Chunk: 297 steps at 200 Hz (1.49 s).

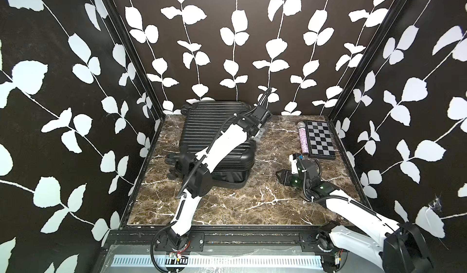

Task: Close the suitcase zippers
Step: Adjust the suitcase at the center of the board.

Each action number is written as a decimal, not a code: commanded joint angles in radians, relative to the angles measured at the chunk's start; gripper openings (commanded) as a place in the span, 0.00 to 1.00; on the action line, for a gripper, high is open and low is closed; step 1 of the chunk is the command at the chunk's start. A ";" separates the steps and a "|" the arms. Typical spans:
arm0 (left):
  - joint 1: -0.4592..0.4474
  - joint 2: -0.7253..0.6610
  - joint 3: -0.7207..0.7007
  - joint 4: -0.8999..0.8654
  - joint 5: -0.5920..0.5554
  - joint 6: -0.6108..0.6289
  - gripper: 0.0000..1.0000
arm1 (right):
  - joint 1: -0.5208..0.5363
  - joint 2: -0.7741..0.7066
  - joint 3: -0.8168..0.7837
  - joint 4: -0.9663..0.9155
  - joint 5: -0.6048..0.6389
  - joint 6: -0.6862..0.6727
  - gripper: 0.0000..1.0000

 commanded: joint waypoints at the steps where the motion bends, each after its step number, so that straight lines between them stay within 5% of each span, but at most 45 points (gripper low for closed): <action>1: 0.027 -0.066 -0.142 -0.226 -0.007 0.090 0.32 | -0.002 0.014 0.002 0.036 -0.008 0.004 0.54; 51: 0.073 -0.207 -0.293 -0.212 0.035 0.130 0.42 | 0.002 0.050 0.015 0.052 -0.025 0.003 0.55; 80: 0.120 -0.184 -0.269 -0.143 0.099 0.153 0.53 | 0.003 0.055 0.026 0.051 -0.035 0.004 0.55; 111: 0.176 -0.111 -0.215 -0.103 0.149 0.156 0.53 | 0.003 0.044 0.028 0.043 -0.033 0.002 0.55; 161: 0.171 -0.089 -0.190 -0.094 0.245 0.202 0.30 | 0.003 0.042 0.035 0.027 -0.008 -0.005 0.55; 206: 0.087 -0.165 -0.257 -0.060 0.351 0.368 0.11 | -0.072 0.024 0.040 -0.035 0.016 -0.045 0.54; 247: -0.006 -0.261 -0.360 -0.012 0.463 0.511 0.08 | -0.237 0.043 0.069 -0.054 -0.096 -0.123 0.49; 297: -0.013 -0.391 -0.429 -0.033 0.509 0.588 0.01 | -0.303 0.192 0.155 -0.052 -0.165 -0.184 0.42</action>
